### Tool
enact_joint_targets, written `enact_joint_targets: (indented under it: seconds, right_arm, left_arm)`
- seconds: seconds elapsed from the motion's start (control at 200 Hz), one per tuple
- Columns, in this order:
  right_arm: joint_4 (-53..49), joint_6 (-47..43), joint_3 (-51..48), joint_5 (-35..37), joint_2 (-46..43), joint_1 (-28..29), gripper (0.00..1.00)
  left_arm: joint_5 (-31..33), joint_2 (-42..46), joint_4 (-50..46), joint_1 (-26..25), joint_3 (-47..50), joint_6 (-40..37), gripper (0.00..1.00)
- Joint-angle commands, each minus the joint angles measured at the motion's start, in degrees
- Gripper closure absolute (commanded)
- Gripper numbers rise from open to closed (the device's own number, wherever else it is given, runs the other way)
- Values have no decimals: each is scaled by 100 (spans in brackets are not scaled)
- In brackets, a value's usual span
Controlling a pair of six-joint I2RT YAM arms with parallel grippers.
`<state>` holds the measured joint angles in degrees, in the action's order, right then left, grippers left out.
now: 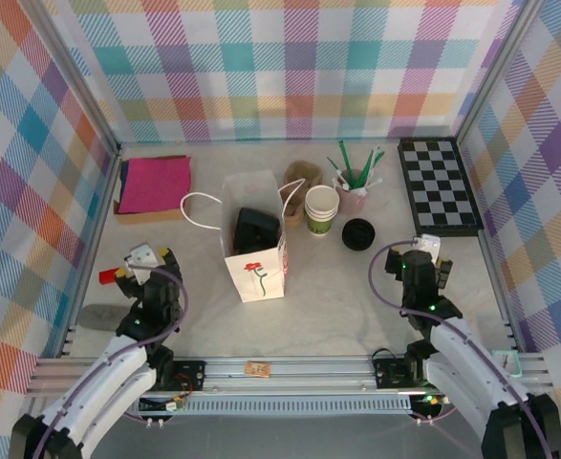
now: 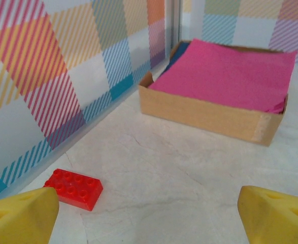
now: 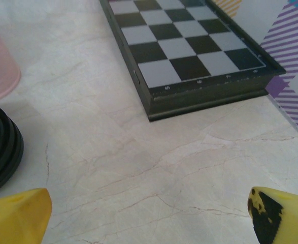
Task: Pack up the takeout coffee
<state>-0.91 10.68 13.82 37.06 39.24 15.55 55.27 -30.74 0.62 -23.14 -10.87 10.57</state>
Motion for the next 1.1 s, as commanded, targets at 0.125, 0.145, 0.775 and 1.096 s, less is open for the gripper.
enact_joint_targets:
  seconds: [0.125,0.145,0.775,1.096]
  right_arm:
    - [-293,-7,-622,74,-2123,183,1]
    - [-333,-19,-680,82,-2322,181,1]
    - [1892,-583,-1242,-100,-1560,185,1]
    - [2385,-686,-1400,-58,-1469,181,1]
  left_arm:
    - [537,873,-234,-368,263,-64,8]
    - [538,945,-258,-387,274,-87,8]
    - [366,746,1959,-600,946,-1279,5]
    - [-71,114,2787,-207,1052,-1242,4]
